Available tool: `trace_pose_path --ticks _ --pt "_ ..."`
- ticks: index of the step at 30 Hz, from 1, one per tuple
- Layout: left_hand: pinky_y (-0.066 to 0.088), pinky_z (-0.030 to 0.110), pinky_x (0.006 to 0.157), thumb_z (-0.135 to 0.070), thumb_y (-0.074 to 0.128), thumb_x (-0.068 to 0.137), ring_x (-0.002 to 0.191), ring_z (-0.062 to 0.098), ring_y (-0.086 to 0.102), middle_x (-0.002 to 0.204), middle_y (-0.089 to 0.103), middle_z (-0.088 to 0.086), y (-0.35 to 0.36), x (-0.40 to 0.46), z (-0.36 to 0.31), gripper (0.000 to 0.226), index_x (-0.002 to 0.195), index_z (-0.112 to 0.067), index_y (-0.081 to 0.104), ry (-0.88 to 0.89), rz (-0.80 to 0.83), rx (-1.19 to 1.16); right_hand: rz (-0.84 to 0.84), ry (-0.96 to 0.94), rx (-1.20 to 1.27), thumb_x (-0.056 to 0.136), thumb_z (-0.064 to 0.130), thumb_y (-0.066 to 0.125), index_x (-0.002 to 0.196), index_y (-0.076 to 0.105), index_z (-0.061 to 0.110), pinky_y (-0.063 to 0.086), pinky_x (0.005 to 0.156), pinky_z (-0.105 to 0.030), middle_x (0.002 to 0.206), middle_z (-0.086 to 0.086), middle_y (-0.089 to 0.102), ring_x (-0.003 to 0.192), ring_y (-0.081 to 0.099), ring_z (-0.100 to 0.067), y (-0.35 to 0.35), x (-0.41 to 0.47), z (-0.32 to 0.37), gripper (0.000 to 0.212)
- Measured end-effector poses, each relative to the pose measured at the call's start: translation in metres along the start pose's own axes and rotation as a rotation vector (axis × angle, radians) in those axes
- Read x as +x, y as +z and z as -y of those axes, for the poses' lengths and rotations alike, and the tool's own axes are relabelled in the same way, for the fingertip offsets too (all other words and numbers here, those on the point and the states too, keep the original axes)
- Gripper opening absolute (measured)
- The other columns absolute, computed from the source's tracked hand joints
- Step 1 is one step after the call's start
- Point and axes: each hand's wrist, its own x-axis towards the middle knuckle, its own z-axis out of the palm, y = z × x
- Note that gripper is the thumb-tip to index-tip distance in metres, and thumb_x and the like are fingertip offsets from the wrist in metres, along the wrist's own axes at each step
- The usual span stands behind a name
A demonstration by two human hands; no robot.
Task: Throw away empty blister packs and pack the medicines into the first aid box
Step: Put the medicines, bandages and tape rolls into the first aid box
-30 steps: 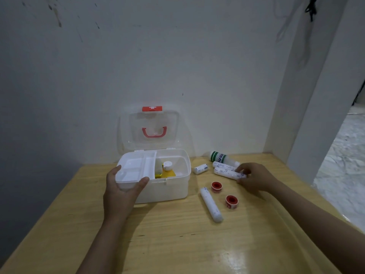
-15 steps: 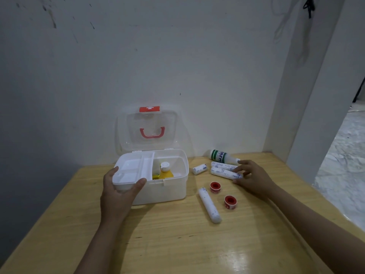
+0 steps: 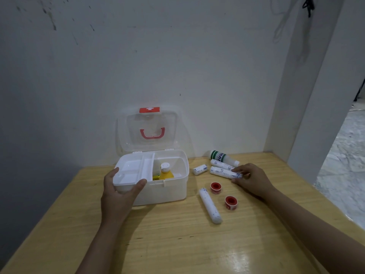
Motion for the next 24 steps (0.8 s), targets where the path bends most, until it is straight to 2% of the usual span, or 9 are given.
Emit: trace_pose_path --ticks 3,6,11,17,20,24 --pt "0.046 0.039 0.090 -0.035 0.080 0.066 0.128 0.027 0.041 0.144 0.039 0.005 0.000 0.000 0.000 0.085 0.137 -0.023 0.035 0.001 -0.003 0.008 -0.004 -0.004 -0.010 0.068 0.027 0.081 0.102 0.071 0.025 0.043 0.075 -0.024 0.101 -0.002 0.062 0.089 0.058 -0.015 0.000 0.000 -0.001 0.035" --pt "0.046 0.039 0.090 -0.034 0.080 0.066 0.127 0.027 0.041 0.144 0.039 0.005 0.000 0.000 0.000 0.085 0.137 -0.022 0.035 0.002 -0.004 0.010 -0.033 -0.010 0.015 0.065 0.028 0.084 0.098 0.072 0.024 0.047 0.078 -0.026 0.103 0.000 0.054 0.089 0.058 -0.014 0.003 -0.001 0.000 0.035" --pt "0.047 0.042 0.092 -0.036 0.080 0.065 0.127 0.028 0.041 0.144 0.039 0.006 -0.001 0.000 -0.001 0.086 0.137 -0.023 0.035 -0.001 0.001 0.013 -0.057 -0.058 -0.037 0.064 0.029 0.085 0.095 0.073 0.021 0.043 0.067 -0.018 0.110 0.008 0.053 0.088 0.058 -0.011 0.006 0.000 0.001 0.034" --pt "0.044 0.034 0.087 -0.034 0.081 0.066 0.127 0.027 0.041 0.143 0.040 0.006 0.001 -0.001 -0.001 0.085 0.137 -0.021 0.036 0.006 -0.014 0.013 -0.078 -0.164 -0.114 0.065 0.029 0.084 0.095 0.072 0.022 0.046 0.082 -0.031 0.113 0.002 0.066 0.102 0.059 -0.018 0.010 0.001 0.001 0.033" --pt "0.044 0.036 0.089 -0.034 0.081 0.066 0.127 0.027 0.041 0.144 0.039 0.005 0.000 -0.001 -0.001 0.085 0.137 -0.022 0.036 -0.003 -0.010 0.013 -0.089 -0.153 -0.072 0.066 0.028 0.083 0.094 0.072 0.020 0.047 0.076 -0.028 0.103 0.002 0.068 0.093 0.062 -0.017 0.013 0.003 0.007 0.032" --pt "0.048 0.041 0.090 -0.038 0.080 0.065 0.127 0.028 0.041 0.144 0.039 0.005 0.000 0.000 0.000 0.086 0.137 -0.025 0.034 -0.011 0.004 0.016 -0.071 -0.114 -0.073 0.066 0.032 0.083 0.097 0.072 0.022 0.041 0.063 -0.022 0.099 0.004 0.058 0.082 0.057 -0.013 0.019 0.006 0.017 0.034"
